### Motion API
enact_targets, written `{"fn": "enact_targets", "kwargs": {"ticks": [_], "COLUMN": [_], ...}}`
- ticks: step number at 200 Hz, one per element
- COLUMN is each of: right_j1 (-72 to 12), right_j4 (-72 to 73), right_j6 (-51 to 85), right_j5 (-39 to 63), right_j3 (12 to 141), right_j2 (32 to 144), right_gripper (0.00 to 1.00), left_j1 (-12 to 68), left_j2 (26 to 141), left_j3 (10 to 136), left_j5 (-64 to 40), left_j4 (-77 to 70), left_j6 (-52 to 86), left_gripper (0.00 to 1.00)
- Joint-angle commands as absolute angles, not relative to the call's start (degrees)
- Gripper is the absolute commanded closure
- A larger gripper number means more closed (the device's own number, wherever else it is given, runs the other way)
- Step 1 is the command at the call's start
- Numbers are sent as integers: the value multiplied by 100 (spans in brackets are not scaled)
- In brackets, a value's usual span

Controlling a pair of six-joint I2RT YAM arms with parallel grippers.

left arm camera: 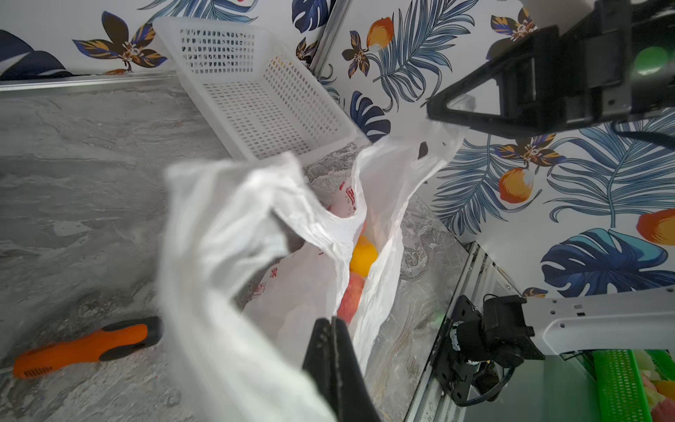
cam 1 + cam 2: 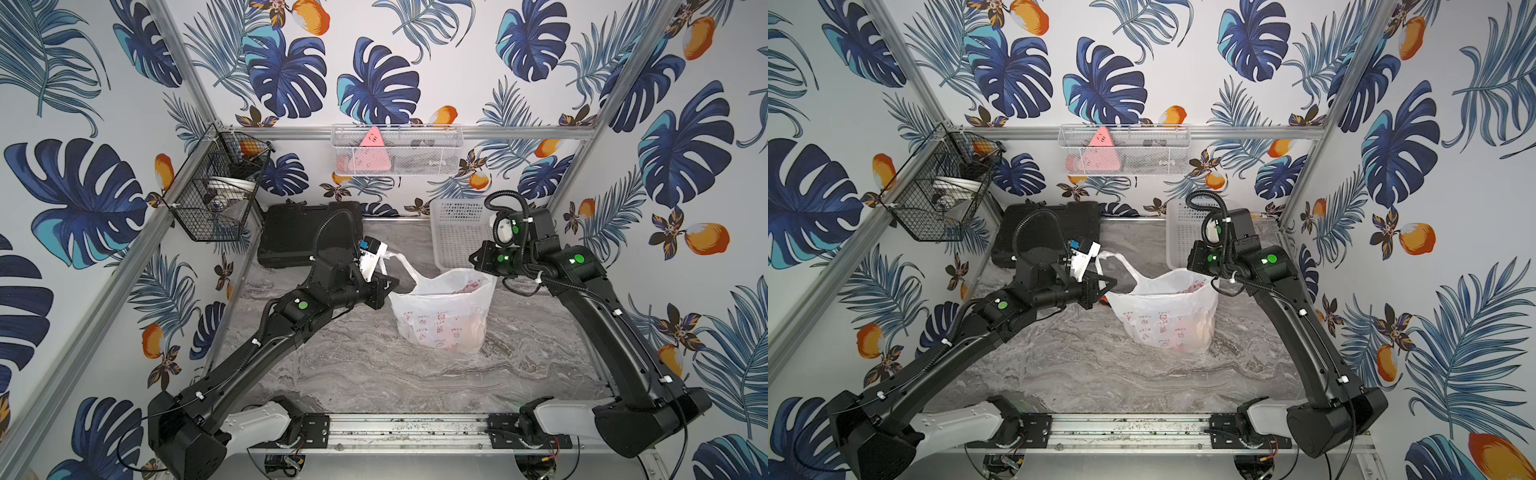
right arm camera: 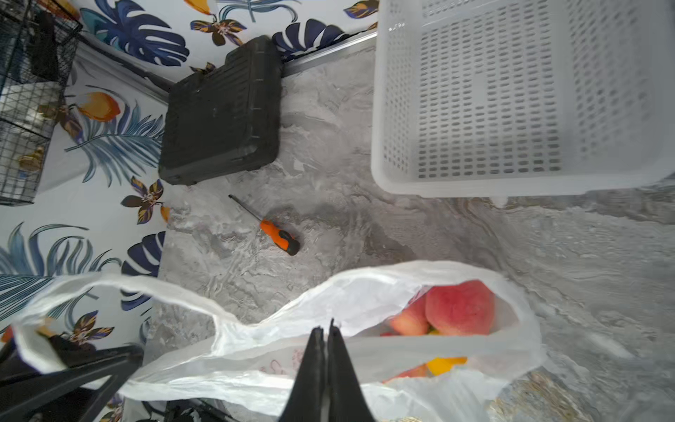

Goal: Place the peach into a plastic bag & tie a knot
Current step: Adjust the plastic bag at the center of the board.

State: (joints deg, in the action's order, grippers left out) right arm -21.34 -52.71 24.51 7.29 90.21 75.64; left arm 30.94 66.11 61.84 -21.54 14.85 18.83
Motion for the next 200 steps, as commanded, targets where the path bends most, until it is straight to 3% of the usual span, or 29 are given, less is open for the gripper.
{"fn": "enact_targets", "kwargs": {"ticks": [1,28,53,71,108,134,200], "right_j1": [-2134,-2128,-2129,-2225,-3407,-3613,-3643], "right_j4": [-5457,-5754,-6219,-6257,-6150,-5406,-4260], "right_j6": [2167,1915,1732,1594,1562,2248,3317], "right_j5": [361,271,-382,-227,580,1725,2738], "right_j3": [9299,9917,10620,10990,11222,10699,10107], "right_j2": [7493,7574,7724,7788,8362,8578,8691], "right_gripper": [79,50,35,30,27,32,40], "left_j1": [3100,3156,3219,3217,3219,3217,3217], "left_j2": [6686,6740,6906,7056,7216,7239,7303], "left_j3": [6326,6287,6369,6456,6364,6281,6213], "left_j5": [-2370,-2922,-3219,-3306,-3562,-3651,-3831], "left_j4": [1233,952,902,924,619,387,287], "left_j6": [1591,1140,606,398,341,444,412], "left_gripper": [100,100,100,100,100,100,100]}}
